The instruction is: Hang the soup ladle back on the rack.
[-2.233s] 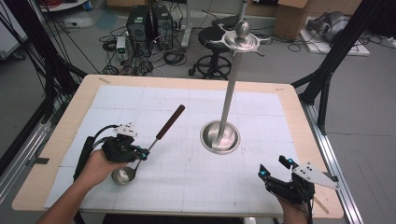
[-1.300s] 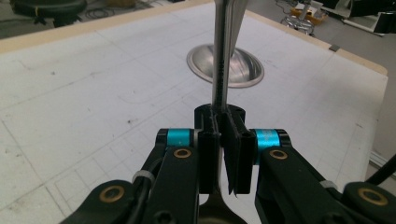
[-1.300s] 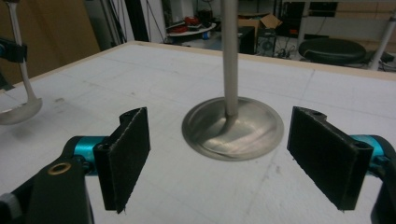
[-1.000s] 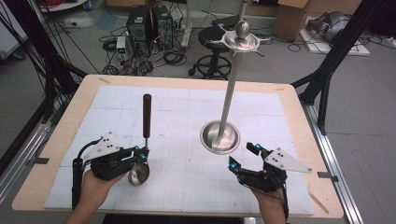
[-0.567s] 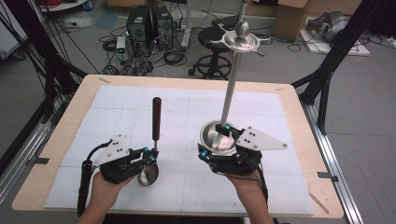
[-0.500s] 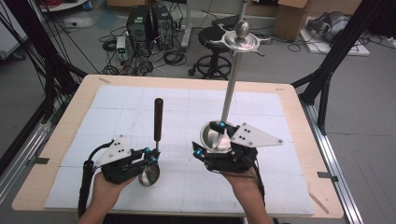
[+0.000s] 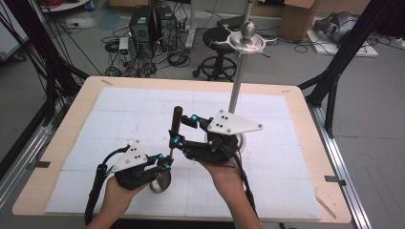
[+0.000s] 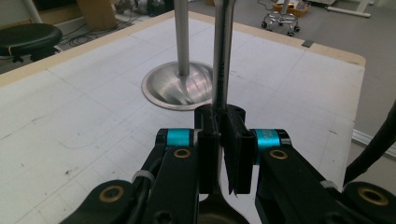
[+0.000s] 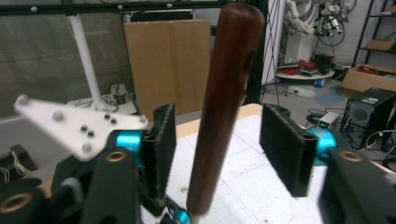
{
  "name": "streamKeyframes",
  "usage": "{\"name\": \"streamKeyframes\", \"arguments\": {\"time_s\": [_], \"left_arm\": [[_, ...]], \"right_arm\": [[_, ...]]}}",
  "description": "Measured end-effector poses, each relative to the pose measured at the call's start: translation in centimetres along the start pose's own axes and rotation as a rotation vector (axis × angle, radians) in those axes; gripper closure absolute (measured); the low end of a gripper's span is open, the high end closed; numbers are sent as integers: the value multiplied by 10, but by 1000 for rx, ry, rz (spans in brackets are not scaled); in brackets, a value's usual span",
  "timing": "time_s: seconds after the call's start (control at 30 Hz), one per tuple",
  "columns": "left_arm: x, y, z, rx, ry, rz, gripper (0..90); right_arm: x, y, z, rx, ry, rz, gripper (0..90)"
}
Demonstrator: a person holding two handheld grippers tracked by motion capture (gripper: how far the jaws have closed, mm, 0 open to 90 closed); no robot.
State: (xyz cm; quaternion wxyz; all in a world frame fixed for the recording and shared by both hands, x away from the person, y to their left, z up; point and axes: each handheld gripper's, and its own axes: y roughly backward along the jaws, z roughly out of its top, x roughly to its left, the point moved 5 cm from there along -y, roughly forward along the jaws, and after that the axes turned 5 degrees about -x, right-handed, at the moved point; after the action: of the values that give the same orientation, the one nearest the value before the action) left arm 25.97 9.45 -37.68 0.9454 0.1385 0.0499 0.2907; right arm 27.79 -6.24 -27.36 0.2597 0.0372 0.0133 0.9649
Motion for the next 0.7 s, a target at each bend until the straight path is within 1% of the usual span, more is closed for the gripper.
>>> {"name": "streamKeyframes", "arguments": {"time_s": [0.03, 0.1, 0.23, 0.3, 0.33, 0.4, 0.43, 0.47, 0.5, 0.53, 0.57, 0.6, 0.63, 0.67, 0.7], "left_arm": [[-1, -1, 0, 3, -7, -1, 840], [-2, -1, 1, 2, -10, -3, 840], [-3, -2, 1, 4, -15, -6, 840], [-3, -2, 1, 12, -25, -5, 839], [-4, -2, 1, 6, -20, -6, 839], [-4, -2, 1, 3, -23, -10, 839], [-4, -2, 1, -5, -18, -12, 839], [-4, -2, 2, -6, -23, -17, 838], [-5, -2, 2, -13, -17, -31, 836], [-6, -2, 3, -21, -9, -54, 833], [-7, -2, 3, -27, 6, -88, 827], [-7, -2, 3, -30, 19, -118, 803], [-6, -2, 3, -33, 31, -136, 742], [-6, -2, 3, -34, 33, -145, 686], [-4, -1, 1, -33, 45, -165, 649]], "right_arm": [[0, -1, 0, -2, -4, 2, 502], [1, -4, 1, 4, -2, -4, 551], [3, -6, 1, 5, 0, 0, 625], [3, -6, 0, 13, -3, -4, 683], [3, -6, 0, 13, -2, -4, 698], [4, -6, 1, 13, -15, 8, 706], [4, -6, 2, 12, -19, 8, 711], [5, -6, 2, 13, -31, 17, 718], [5, -6, 3, 10, -37, 30, 723], [6, -6, 4, 8, -45, 42, 726], [8, -6, 5, 6, -47, 56, 728], [10, -6, 6, 3, -40, 74, 729], [11, -6, 8, 3, -37, 89, 730], [12, -6, 9, 4, -31, 99, 730], [12, -5, 10, 4, -27, 107, 730]]}}
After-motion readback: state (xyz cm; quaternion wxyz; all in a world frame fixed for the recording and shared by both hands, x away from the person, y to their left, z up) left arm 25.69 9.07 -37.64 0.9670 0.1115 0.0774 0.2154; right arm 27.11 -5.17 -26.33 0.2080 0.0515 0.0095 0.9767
